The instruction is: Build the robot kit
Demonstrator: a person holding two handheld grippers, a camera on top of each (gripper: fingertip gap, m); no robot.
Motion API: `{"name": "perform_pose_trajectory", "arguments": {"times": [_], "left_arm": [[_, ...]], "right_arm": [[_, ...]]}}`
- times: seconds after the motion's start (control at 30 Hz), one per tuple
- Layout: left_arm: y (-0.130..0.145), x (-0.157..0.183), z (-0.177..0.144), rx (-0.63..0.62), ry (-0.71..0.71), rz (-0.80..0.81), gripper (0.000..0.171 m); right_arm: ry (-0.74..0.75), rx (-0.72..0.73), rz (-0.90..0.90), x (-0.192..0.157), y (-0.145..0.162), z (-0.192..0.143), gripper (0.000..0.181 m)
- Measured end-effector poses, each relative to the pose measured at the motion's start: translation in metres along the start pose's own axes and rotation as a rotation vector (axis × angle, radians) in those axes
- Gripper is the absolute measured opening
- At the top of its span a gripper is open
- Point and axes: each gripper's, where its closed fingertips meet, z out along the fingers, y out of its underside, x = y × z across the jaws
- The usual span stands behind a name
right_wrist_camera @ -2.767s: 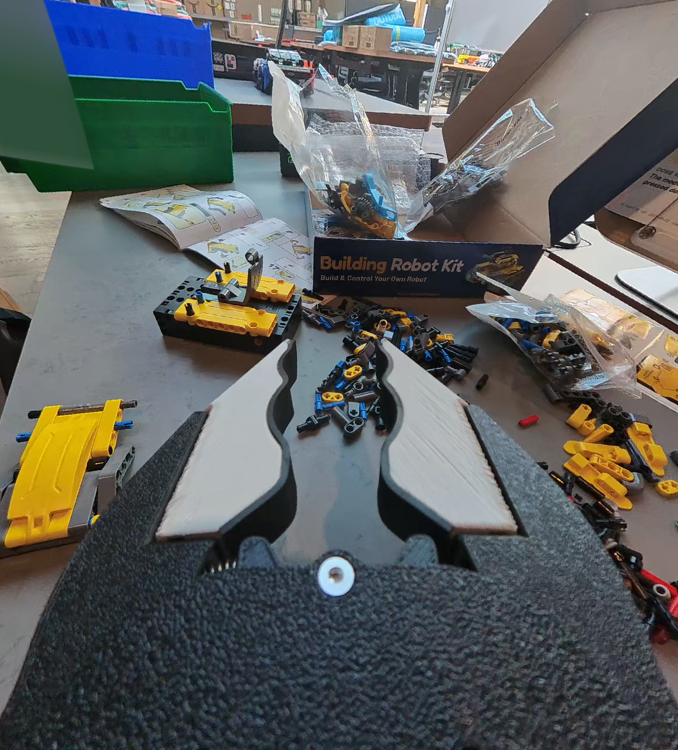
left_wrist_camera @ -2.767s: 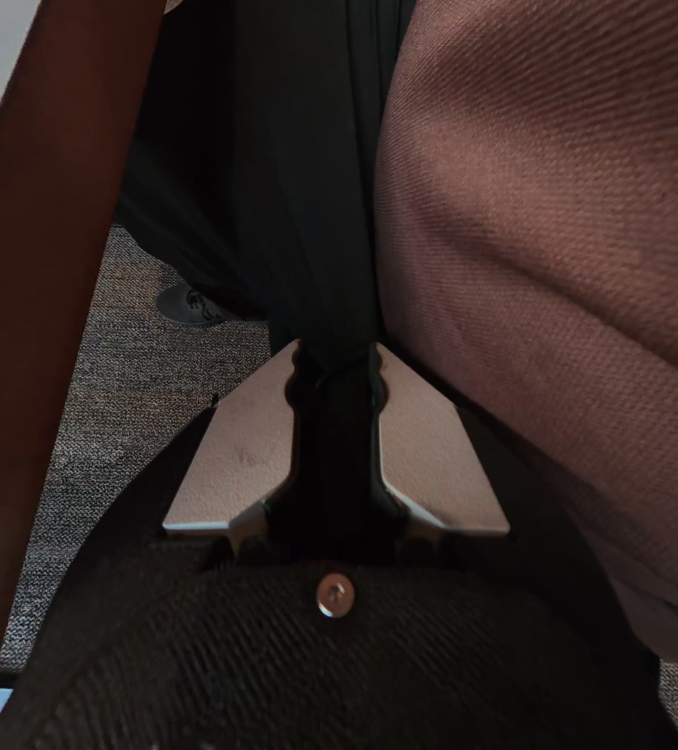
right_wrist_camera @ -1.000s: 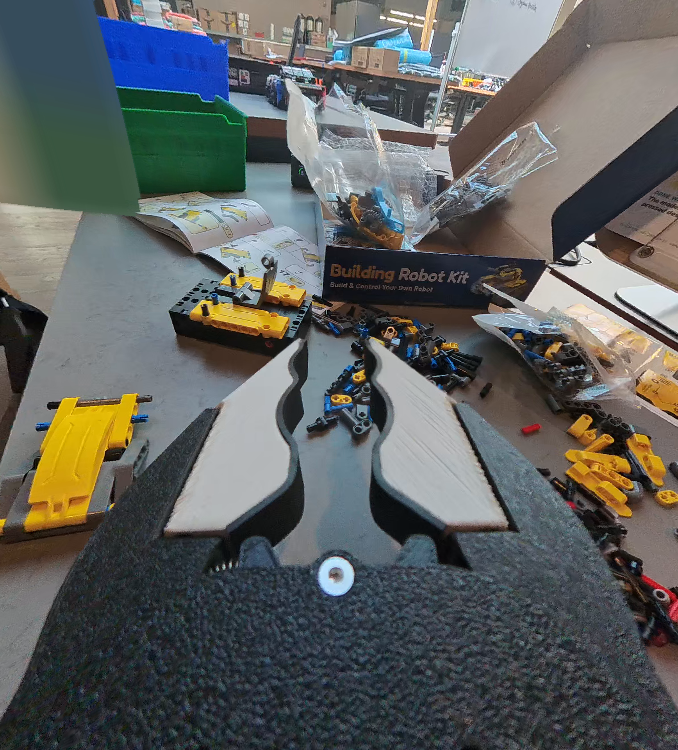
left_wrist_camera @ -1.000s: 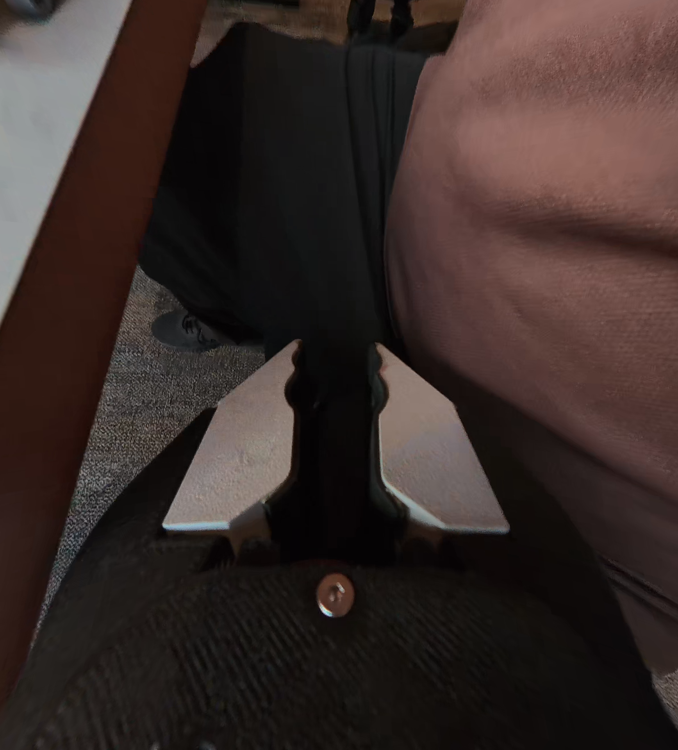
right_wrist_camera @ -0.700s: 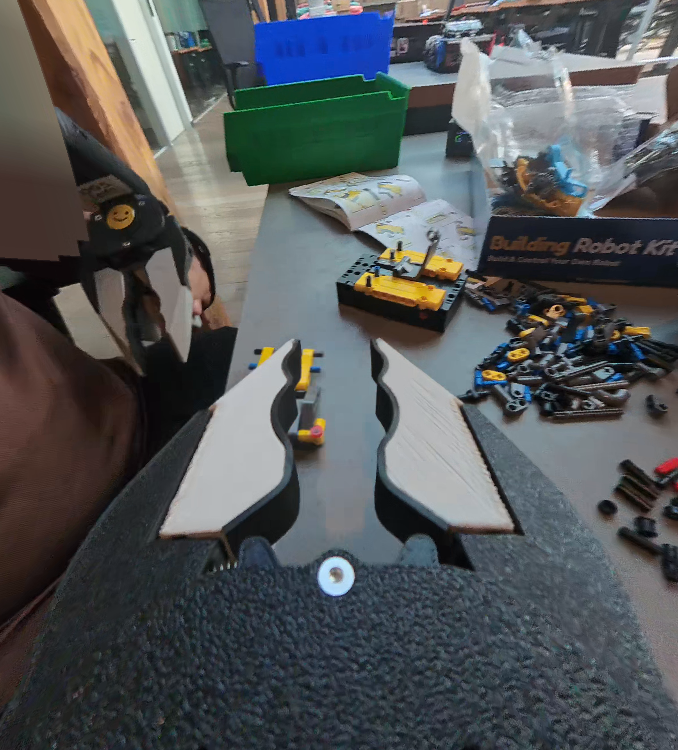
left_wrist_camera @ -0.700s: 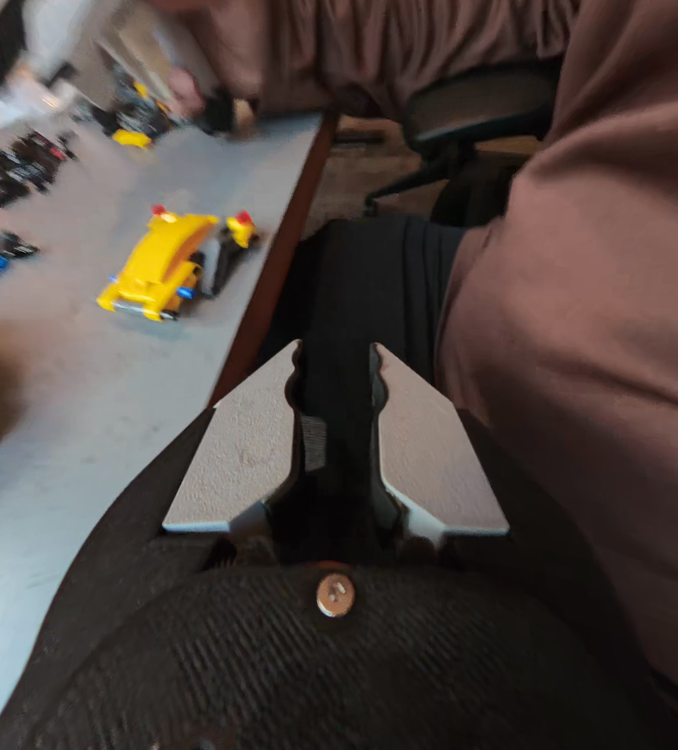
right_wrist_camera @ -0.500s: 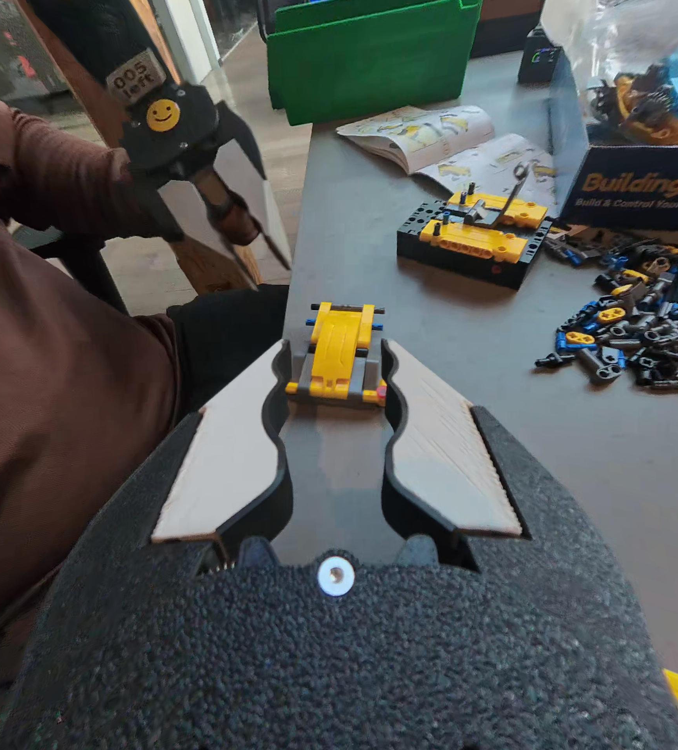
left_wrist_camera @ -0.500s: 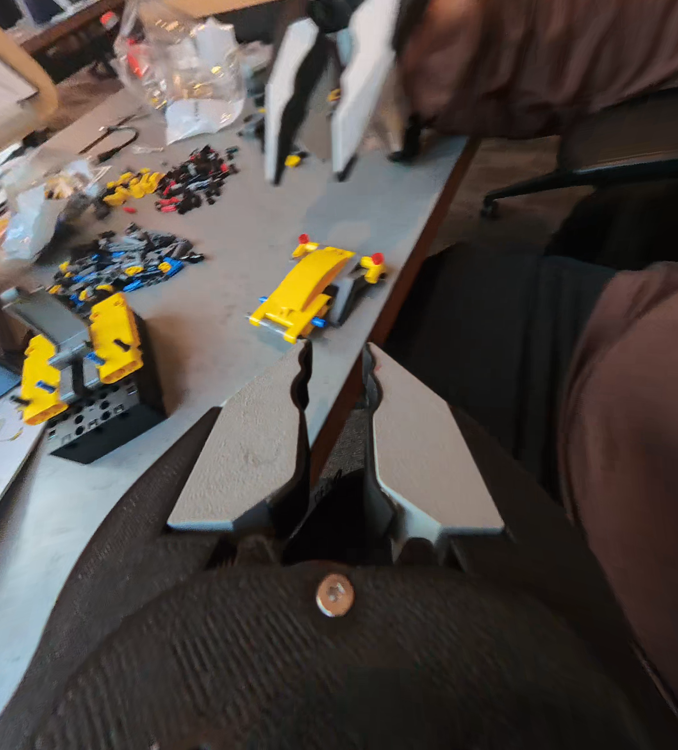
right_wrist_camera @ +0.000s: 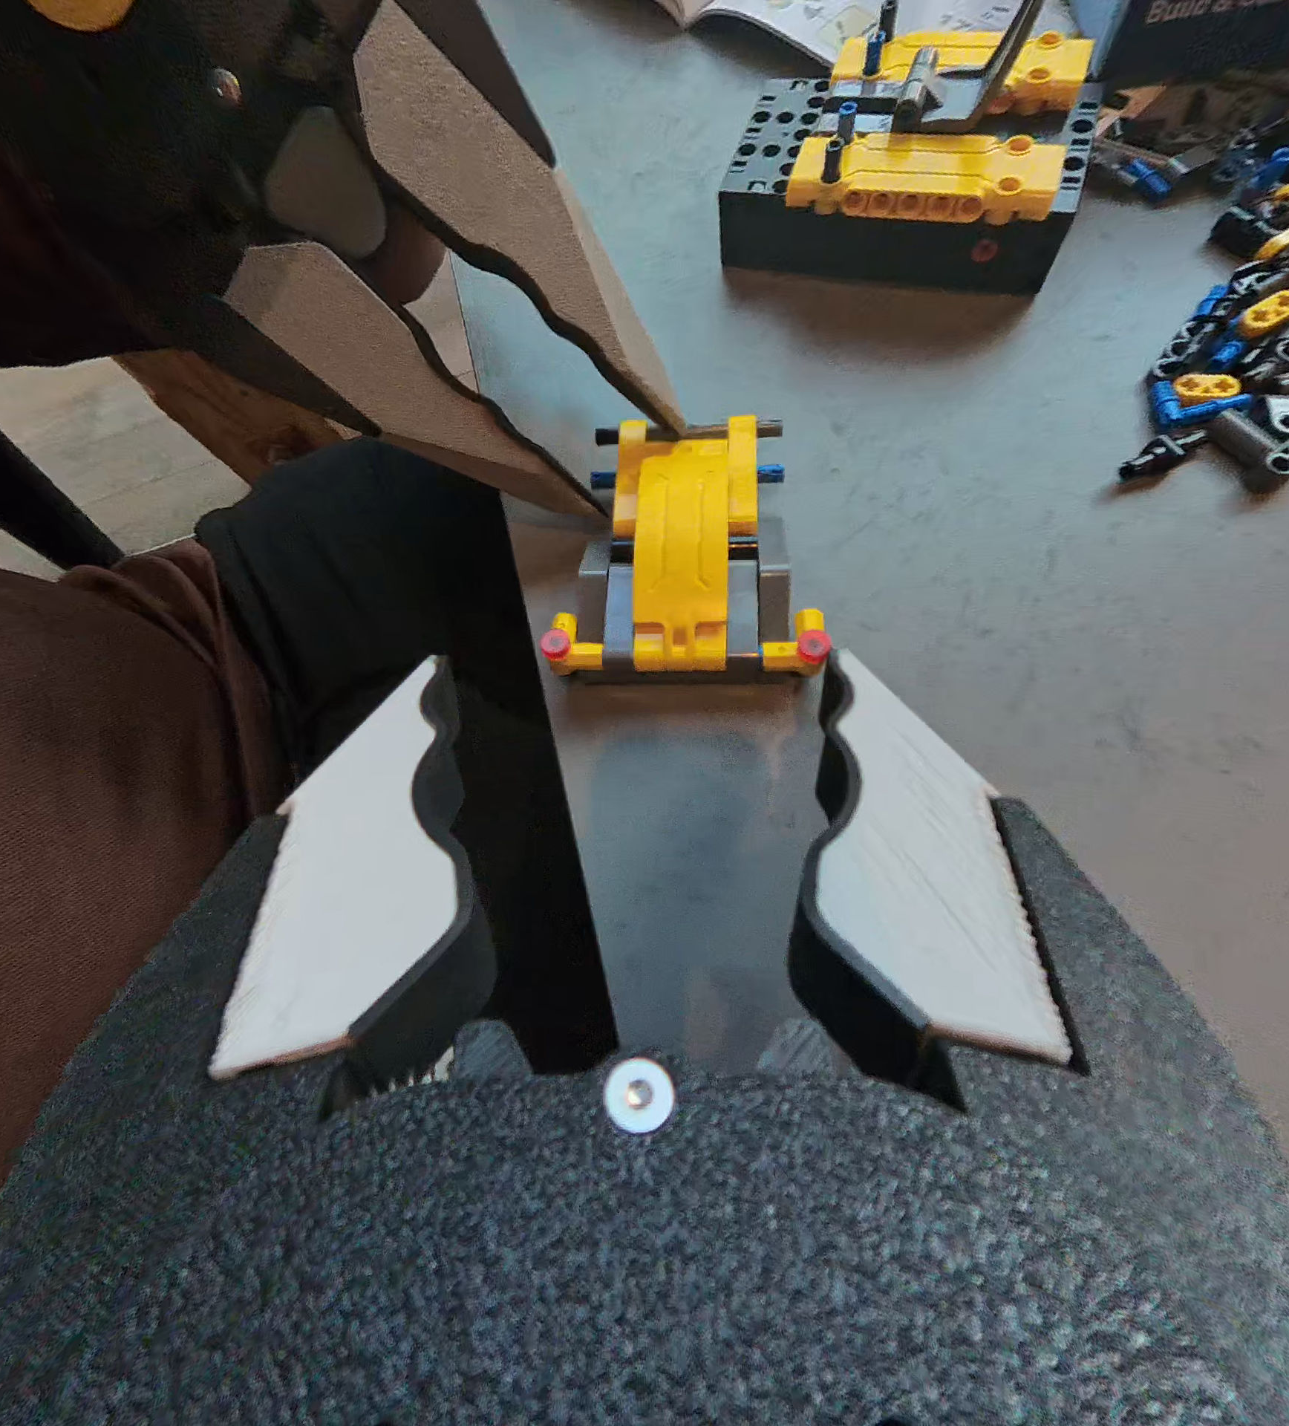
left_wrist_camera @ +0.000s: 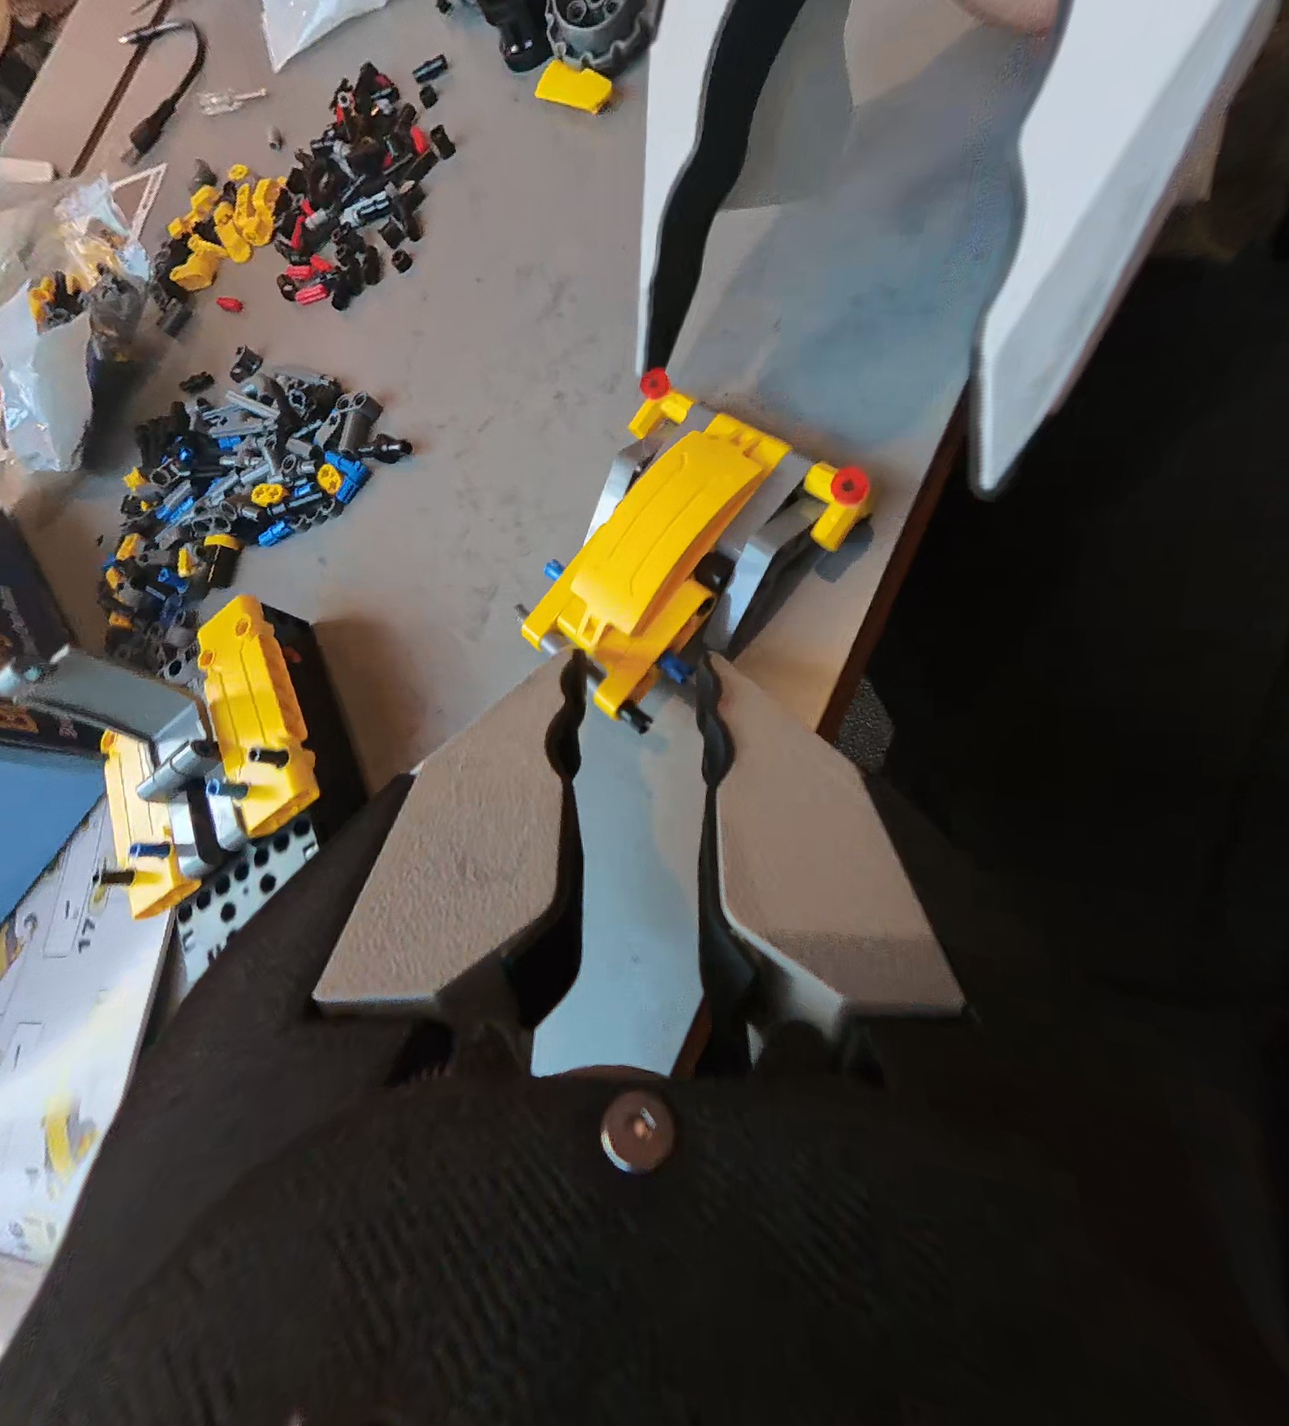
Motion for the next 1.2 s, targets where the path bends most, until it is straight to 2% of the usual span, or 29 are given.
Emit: {"name": "perform_pose_trajectory", "arguments": {"times": [0.13,0.27,0.33,0.43,0.53,0.67,0.77,0.9,1.0,1.1,1.13,1.2], "left_arm": [[-0.008,-0.006,0.009,-0.03,0.02,0.052,0.021],[-0.019,-0.016,0.024,-0.049,0.034,0.121,0.023],[-0.026,-0.028,0.034,-0.053,-0.009,0.131,0.02],[-0.037,-0.052,0.038,-0.021,-0.08,0.026,0.019],[-0.042,-0.056,0.026,0.048,-0.061,-0.105,0.022],[-0.025,-0.042,-0.002,0.071,-0.028,-0.151,0.023],[-0.011,-0.015,-0.024,0.115,0.062,-0.212,0.027],[0.013,-0.005,-0.046,0.139,0.013,-0.3,0.037],[0.023,0.005,-0.053,0.181,0.007,-0.368,0.047],[0.033,0.003,-0.054,0.197,-0.072,-0.35,0.056],[0.039,-0.003,-0.053,0.182,-0.131,-0.365,0.06],[0.049,-0.024,-0.054,0.153,-0.291,-0.444,0.057]], "right_arm": [[0.031,-0.032,0.0,-0.002,0.016,0.002,0.098],[0.114,-0.082,-0.053,-0.005,0.031,-0.01,0.094],[0.099,-0.074,-0.066,-0.014,0.035,-0.015,0.082],[0.104,-0.056,-0.058,-0.019,0.038,-0.023,0.079],[0.135,-0.013,-0.036,-0.017,0.034,-0.034,0.073],[0.164,0.076,0.028,-0.013,0.026,-0.043,0.071],[0.193,0.136,0.069,-0.01,0.018,-0.045,0.071],[0.309,0.114,0.058,0.008,0.018,-0.042,0.071],[0.335,0.097,0.022,0.01,0.018,-0.037,0.067],[0.43,0.049,-0.003,0.024,0.021,-0.036,0.063],[0.48,0.037,-0.001,0.03,0.021,-0.039,0.063],[0.606,0.015,-0.004,0.041,0.017,-0.049,0.062]]}}
